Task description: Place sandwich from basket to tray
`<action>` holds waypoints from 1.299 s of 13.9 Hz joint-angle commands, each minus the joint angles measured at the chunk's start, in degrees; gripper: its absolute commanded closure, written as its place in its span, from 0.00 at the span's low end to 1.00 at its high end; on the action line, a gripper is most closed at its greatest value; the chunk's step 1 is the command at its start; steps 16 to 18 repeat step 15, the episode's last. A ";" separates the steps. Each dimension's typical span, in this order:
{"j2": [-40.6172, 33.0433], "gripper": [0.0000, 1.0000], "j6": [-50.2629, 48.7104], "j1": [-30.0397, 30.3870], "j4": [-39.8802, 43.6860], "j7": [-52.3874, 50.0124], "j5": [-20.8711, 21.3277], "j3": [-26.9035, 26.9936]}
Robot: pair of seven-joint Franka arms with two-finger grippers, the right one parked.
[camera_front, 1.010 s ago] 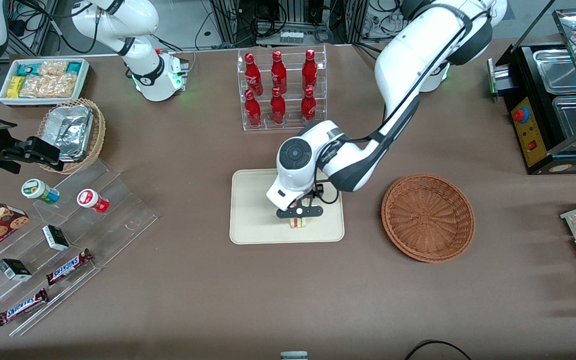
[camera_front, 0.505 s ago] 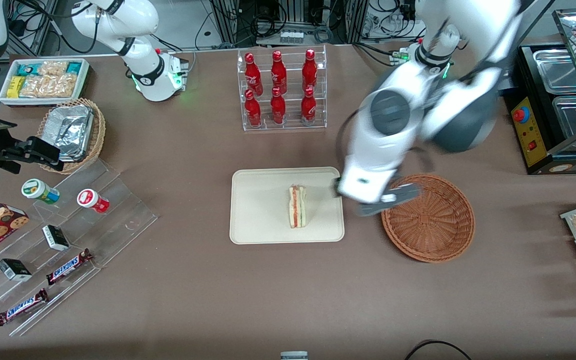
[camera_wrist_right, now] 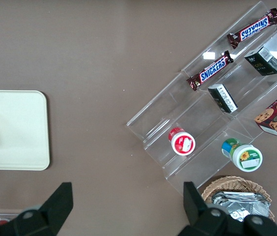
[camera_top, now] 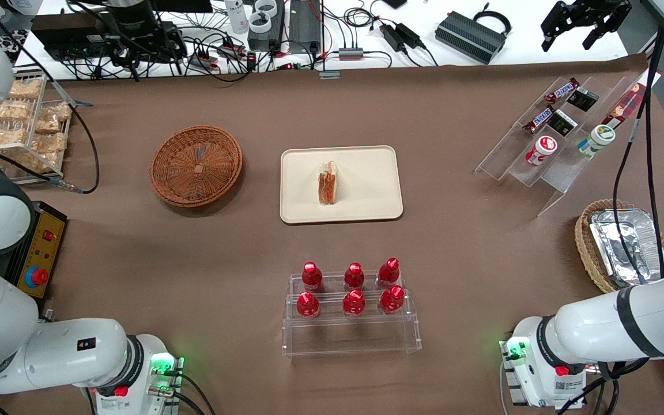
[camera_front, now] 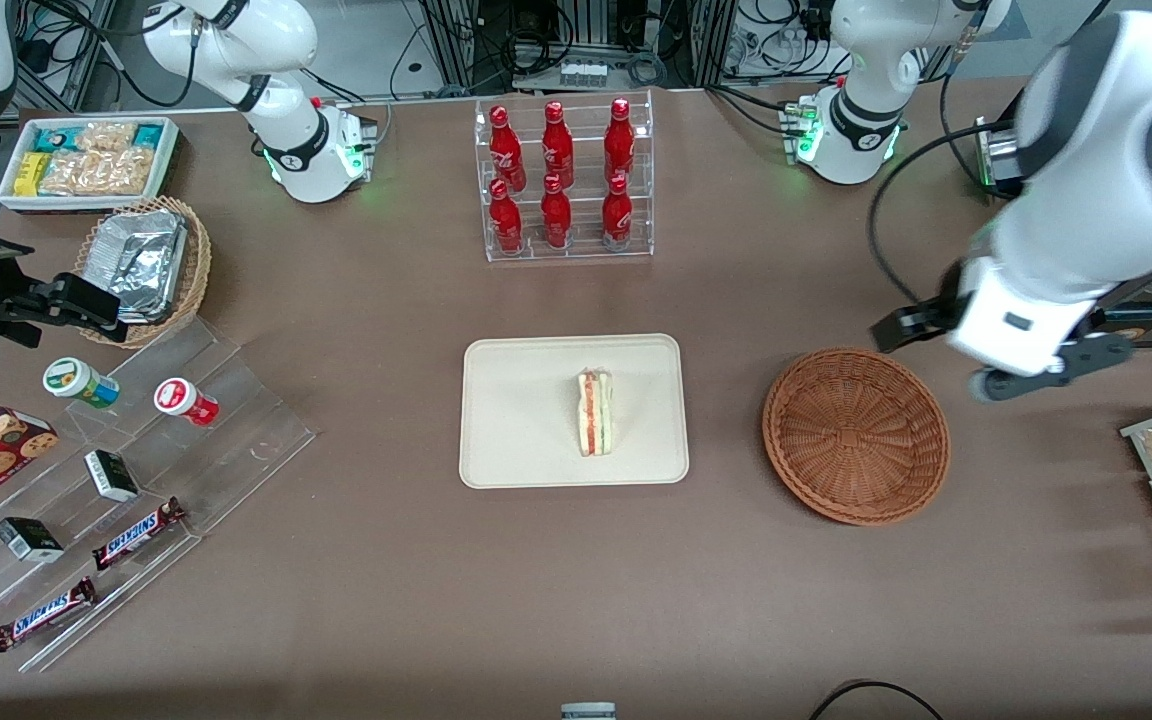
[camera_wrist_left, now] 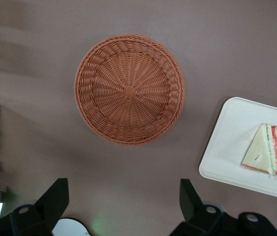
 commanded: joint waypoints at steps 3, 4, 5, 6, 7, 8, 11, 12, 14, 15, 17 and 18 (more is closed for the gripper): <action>-5.46 0.01 -4.70 8.45 -2.42 16.91 -2.04 -0.17; -6.34 0.01 -5.06 9.60 -2.77 21.91 -2.04 0.96; -7.83 0.01 -5.15 9.01 -3.47 26.92 -2.21 5.15; -9.33 0.01 -5.07 7.69 -5.04 31.15 -2.74 8.67; -10.65 0.01 -4.89 6.12 -6.28 33.80 -3.09 11.93; -11.01 0.01 -4.89 3.66 -6.38 35.05 -3.18 15.79; -11.10 0.01 -4.63 -3.98 -5.76 35.24 -4.58 24.94; -10.84 0.01 -4.54 -5.23 -5.33 35.58 -5.98 26.71; -10.40 0.01 -4.36 -5.68 -4.97 36.29 -7.22 26.99; -10.31 0.01 -4.36 -6.03 -4.53 35.42 -6.79 26.82; -10.31 0.01 -4.36 -6.03 -4.53 35.42 -6.79 26.82; -10.31 0.01 -4.36 -6.03 -4.53 35.42 -6.79 26.82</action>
